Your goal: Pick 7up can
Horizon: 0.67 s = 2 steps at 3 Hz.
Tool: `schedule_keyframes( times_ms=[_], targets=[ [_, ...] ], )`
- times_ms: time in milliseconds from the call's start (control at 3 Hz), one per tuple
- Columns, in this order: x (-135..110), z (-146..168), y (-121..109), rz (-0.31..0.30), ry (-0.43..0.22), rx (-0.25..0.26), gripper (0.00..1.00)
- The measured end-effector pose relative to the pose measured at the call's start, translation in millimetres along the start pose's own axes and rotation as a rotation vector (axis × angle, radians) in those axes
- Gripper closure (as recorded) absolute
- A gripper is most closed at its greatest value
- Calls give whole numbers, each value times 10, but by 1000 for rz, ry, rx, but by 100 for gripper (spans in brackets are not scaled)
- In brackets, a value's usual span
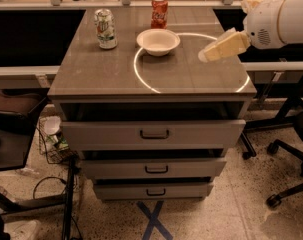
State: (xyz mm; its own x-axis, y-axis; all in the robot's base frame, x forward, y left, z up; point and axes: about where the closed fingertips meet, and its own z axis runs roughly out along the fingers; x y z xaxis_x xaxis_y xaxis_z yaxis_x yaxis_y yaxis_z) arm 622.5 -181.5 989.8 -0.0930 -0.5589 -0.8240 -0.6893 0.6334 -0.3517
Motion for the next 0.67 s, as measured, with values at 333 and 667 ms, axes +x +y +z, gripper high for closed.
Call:
schedule_keyframes(
  times_ms=[333, 667],
  targets=[
    [-78, 213, 96, 41, -128, -20, 0],
    [-78, 213, 96, 41, -128, -20, 0]
  ],
)
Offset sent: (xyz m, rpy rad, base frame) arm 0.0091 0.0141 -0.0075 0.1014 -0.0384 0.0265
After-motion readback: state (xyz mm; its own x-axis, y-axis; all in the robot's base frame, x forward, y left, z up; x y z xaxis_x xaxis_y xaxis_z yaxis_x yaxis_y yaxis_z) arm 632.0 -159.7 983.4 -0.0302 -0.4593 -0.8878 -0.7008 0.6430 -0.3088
